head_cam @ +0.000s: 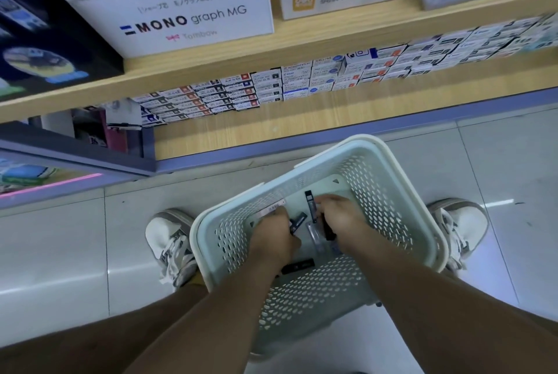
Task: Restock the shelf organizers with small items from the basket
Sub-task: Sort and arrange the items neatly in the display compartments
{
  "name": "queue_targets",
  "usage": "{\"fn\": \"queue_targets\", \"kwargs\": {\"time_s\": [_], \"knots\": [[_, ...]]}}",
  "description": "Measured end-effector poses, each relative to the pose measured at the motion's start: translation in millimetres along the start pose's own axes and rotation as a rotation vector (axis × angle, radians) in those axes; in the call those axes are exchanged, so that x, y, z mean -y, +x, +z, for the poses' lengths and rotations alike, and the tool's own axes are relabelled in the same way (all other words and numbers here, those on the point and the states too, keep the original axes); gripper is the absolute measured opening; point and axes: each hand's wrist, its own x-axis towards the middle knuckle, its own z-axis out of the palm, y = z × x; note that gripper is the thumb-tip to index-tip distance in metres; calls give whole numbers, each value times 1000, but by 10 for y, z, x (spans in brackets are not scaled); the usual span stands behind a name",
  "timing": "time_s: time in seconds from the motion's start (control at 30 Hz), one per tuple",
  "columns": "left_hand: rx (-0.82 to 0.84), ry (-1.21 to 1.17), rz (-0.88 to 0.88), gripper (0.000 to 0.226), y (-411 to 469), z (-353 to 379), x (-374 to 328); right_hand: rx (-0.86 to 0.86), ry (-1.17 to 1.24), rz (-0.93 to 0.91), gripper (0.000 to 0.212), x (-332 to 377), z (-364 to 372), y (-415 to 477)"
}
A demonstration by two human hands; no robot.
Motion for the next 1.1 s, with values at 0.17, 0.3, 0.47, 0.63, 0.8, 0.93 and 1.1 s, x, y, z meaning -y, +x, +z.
{"fn": "queue_targets", "kwargs": {"time_s": [0.17, 0.3, 0.47, 0.63, 0.8, 0.93, 1.1], "knots": [[-100, 77, 58, 30, -10, 67, 3, 61, -145, 63, 29, -44, 87, -29], [-88, -241, -81, 18, 11, -18, -77, 55, -11, 115, 29, -94, 91, -53], [-38, -476, -60, 16, -59, -29, -285, 176, 11, 11, 30, -92, 146, -129], [-31, -861, -39, 21, -109, -22, -412, 96, 192, -34, 27, -42, 60, -140], [-154, -1065, -149, 18, -130, -121, -346, 15, 361, 39, 34, 12, -42, -152], [-50, -532, -260, 12, -110, -18, -314, -16, 228, 23, 29, 27, -207, -130], [46, -296, -283, 22, -117, 154, -453, 88, 115, -40, 24, 40, -396, -207]]}}
